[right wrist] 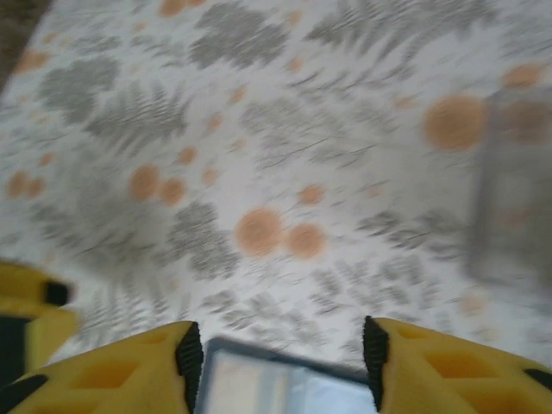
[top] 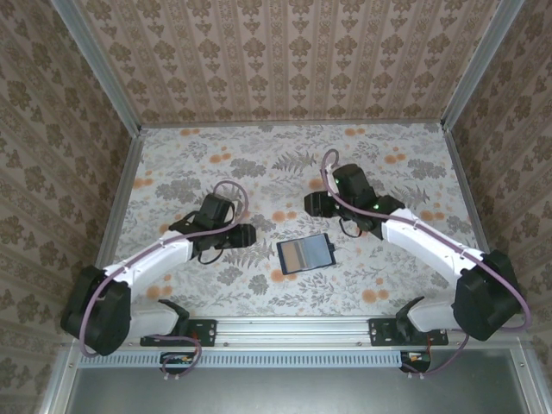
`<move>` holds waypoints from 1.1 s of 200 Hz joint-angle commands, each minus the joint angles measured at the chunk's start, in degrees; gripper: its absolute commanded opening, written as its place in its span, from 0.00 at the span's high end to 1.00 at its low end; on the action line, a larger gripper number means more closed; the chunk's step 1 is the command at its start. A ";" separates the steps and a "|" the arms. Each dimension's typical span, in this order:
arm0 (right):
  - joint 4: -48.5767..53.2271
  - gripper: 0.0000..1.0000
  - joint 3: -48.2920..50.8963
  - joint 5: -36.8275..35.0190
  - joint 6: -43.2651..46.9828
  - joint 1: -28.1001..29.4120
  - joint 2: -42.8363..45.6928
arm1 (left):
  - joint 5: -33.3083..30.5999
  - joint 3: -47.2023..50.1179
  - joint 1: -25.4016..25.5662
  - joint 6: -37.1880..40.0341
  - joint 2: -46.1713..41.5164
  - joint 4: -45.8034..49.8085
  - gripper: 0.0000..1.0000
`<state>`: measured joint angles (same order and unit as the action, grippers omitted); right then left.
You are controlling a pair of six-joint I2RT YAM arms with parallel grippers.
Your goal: Put the credit cards into the card holder
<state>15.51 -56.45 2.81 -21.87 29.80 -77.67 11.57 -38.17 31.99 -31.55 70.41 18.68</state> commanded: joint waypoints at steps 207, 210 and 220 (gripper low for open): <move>23.84 0.34 -25.46 -31.69 14.48 -7.92 -31.08 | -16.52 -1.94 -2.28 2.77 -10.17 15.50 0.03; 23.77 0.34 -25.46 -31.88 14.44 -7.91 -30.79 | -16.41 -1.72 -2.28 2.73 -10.25 15.32 0.03; 23.19 0.36 -25.44 -32.59 14.58 -8.00 -29.97 | -16.00 -1.25 -2.28 2.68 -10.53 14.90 0.03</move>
<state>36.71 -79.99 -23.90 -8.45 22.13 -109.03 -3.77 -40.77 29.28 -29.71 60.77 33.01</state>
